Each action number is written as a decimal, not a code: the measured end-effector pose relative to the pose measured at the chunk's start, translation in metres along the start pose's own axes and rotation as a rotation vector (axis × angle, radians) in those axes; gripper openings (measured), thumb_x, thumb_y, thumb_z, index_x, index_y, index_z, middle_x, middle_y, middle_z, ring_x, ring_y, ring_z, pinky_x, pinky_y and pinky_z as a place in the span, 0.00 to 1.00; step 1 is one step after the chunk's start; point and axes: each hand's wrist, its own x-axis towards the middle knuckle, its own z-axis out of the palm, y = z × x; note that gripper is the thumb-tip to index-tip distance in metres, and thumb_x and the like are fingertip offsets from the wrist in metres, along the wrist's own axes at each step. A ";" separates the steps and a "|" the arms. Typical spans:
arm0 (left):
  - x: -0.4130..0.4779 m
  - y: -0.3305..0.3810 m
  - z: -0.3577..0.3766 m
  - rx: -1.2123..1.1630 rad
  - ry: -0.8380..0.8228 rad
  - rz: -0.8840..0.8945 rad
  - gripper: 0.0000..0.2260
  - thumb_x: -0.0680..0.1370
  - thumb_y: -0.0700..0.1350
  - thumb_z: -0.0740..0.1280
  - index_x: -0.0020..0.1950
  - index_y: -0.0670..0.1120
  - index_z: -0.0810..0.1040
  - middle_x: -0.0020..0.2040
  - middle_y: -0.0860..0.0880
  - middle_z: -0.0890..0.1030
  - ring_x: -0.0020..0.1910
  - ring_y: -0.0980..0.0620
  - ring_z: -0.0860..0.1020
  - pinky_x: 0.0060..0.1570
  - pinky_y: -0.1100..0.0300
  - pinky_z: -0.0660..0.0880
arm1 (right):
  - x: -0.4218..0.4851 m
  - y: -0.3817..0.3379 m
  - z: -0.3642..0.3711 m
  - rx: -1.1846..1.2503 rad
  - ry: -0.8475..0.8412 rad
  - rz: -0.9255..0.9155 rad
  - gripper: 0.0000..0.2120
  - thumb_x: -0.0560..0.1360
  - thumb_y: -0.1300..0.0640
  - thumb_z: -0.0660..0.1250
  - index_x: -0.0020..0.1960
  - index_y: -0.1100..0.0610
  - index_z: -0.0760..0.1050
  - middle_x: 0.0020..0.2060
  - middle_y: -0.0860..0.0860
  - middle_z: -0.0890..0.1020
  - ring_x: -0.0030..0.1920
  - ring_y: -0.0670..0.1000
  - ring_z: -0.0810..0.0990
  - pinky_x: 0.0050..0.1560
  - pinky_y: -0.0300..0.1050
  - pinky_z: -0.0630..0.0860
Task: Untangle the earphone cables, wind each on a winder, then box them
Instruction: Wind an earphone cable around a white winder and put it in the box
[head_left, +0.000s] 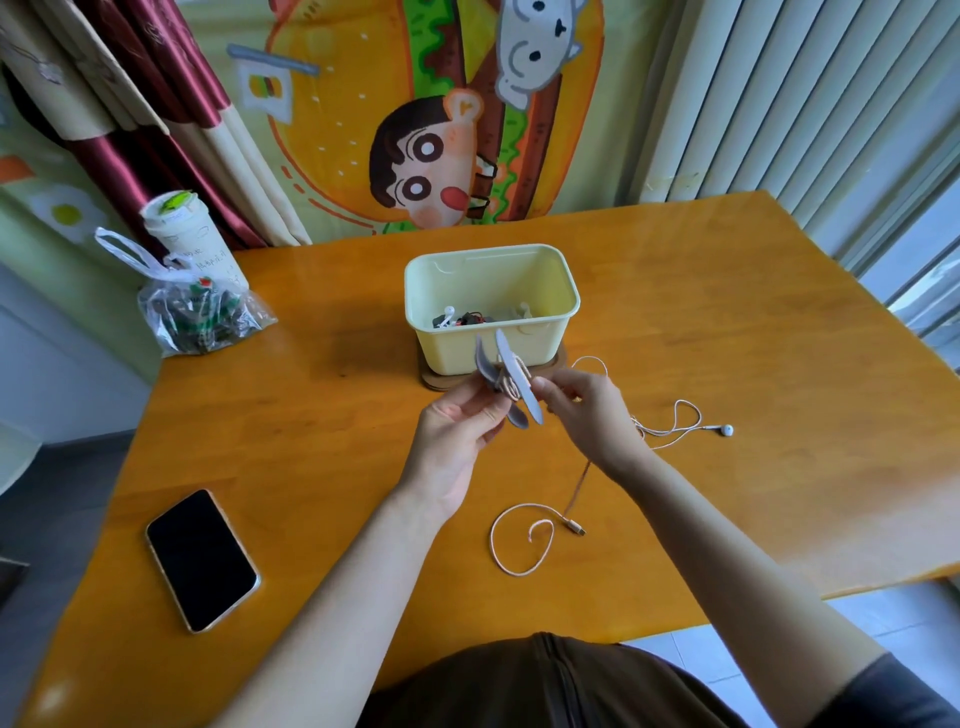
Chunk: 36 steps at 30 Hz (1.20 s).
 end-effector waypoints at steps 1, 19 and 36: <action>0.001 0.001 0.000 -0.034 0.022 -0.022 0.12 0.76 0.35 0.64 0.52 0.49 0.80 0.45 0.55 0.85 0.46 0.59 0.80 0.50 0.62 0.72 | -0.001 -0.001 0.003 -0.004 -0.011 -0.008 0.08 0.78 0.57 0.64 0.43 0.53 0.81 0.33 0.44 0.79 0.34 0.43 0.73 0.35 0.33 0.67; 0.016 -0.005 -0.010 0.360 0.494 0.217 0.15 0.73 0.33 0.70 0.49 0.53 0.83 0.39 0.61 0.82 0.41 0.64 0.80 0.43 0.73 0.72 | -0.022 -0.014 0.027 -0.266 -0.249 -0.142 0.11 0.80 0.59 0.59 0.58 0.55 0.78 0.42 0.47 0.80 0.40 0.45 0.77 0.45 0.42 0.78; 0.009 -0.017 -0.037 1.210 0.108 0.194 0.17 0.77 0.35 0.67 0.64 0.49 0.78 0.55 0.45 0.82 0.58 0.45 0.76 0.55 0.56 0.71 | -0.006 0.000 0.003 -0.353 -0.119 -0.113 0.07 0.76 0.57 0.67 0.50 0.59 0.81 0.46 0.50 0.77 0.42 0.47 0.74 0.40 0.30 0.68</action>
